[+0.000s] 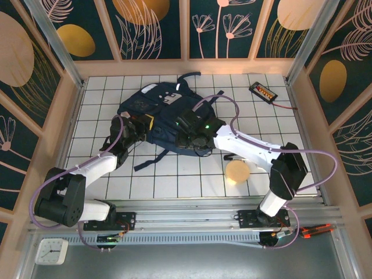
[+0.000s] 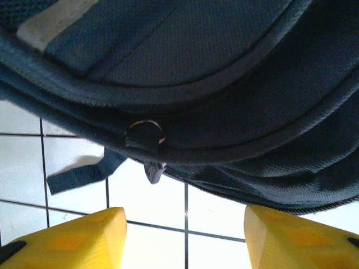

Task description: Pack the student bag

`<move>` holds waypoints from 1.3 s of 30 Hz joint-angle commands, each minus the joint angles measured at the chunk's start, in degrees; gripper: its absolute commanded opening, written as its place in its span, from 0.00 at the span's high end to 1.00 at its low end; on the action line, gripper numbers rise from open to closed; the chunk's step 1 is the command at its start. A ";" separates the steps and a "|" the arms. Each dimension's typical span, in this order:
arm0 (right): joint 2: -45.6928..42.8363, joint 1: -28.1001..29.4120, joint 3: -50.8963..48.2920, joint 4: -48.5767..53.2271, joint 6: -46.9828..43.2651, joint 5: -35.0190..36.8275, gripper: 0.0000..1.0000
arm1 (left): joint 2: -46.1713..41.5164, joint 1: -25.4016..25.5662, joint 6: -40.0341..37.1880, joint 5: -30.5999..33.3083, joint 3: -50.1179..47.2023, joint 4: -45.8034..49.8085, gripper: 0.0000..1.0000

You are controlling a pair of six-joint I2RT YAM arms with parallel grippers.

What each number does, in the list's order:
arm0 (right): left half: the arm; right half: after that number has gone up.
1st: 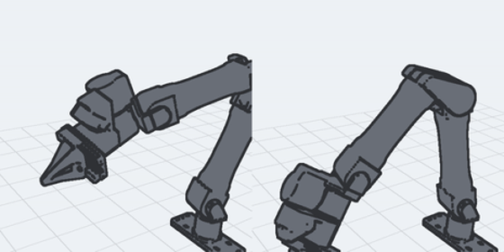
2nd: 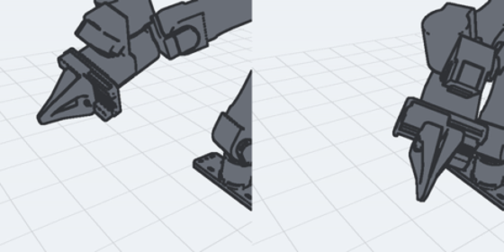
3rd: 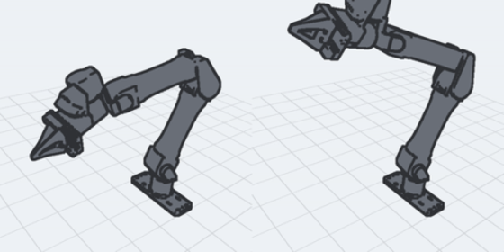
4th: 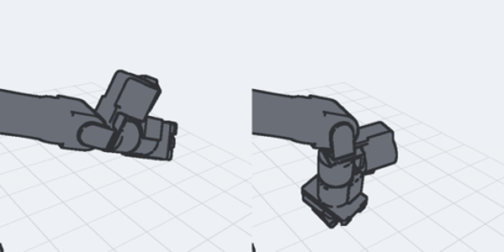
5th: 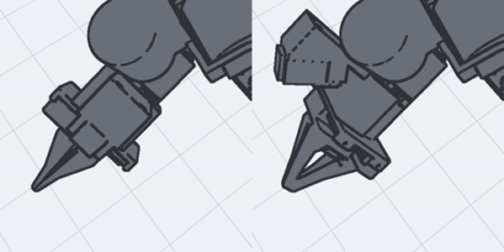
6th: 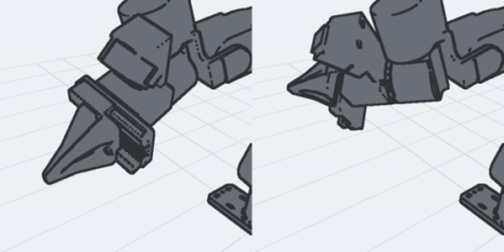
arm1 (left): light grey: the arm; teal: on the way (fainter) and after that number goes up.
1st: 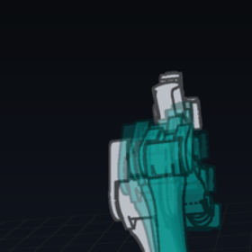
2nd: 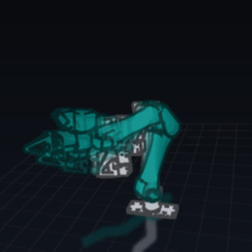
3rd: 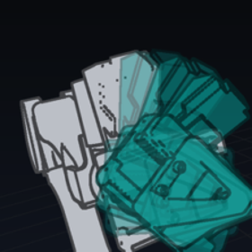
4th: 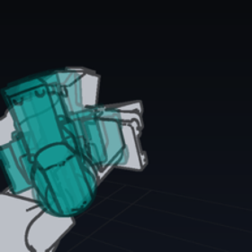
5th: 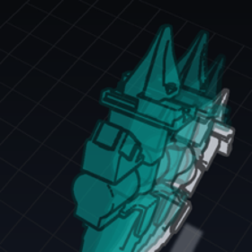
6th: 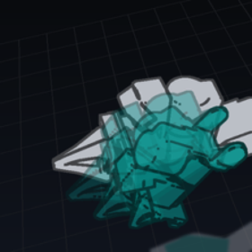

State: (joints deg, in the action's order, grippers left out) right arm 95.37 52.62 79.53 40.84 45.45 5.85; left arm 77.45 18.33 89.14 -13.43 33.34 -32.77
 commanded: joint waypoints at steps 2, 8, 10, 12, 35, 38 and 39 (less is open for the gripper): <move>2.32 0.14 0.87 -2.46 1.32 5.06 0.47 | -1.51 1.18 7.06 -0.46 3.27 -5.28 1.00; 5.85 0.06 3.41 -2.24 1.17 4.39 0.55 | -1.64 1.43 7.25 -0.46 3.31 -5.15 1.00; 6.27 -0.02 3.68 -2.07 1.11 4.94 0.57 | -1.53 1.45 7.35 -0.38 3.31 -5.27 1.00; 6.57 -0.06 3.95 -2.31 0.86 5.41 0.59 | -1.55 1.61 7.49 -0.46 3.24 -5.45 1.00; 7.61 -0.83 5.04 -0.88 -0.82 5.11 1.00 | -2.37 3.58 6.76 1.80 0.63 -5.87 1.00; 6.82 -0.85 4.11 0.94 -1.09 4.71 1.00 | -1.06 2.40 5.33 -0.78 0.89 -5.24 1.00; 6.22 -0.92 3.52 1.29 -1.22 4.45 1.00 | -0.39 1.35 4.68 -2.43 1.03 -4.83 1.00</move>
State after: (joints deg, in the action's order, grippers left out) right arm 103.39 52.21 84.09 41.01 45.04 10.02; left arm 77.49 20.43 89.67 -10.66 33.26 -32.82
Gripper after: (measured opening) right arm 0.055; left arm 0.062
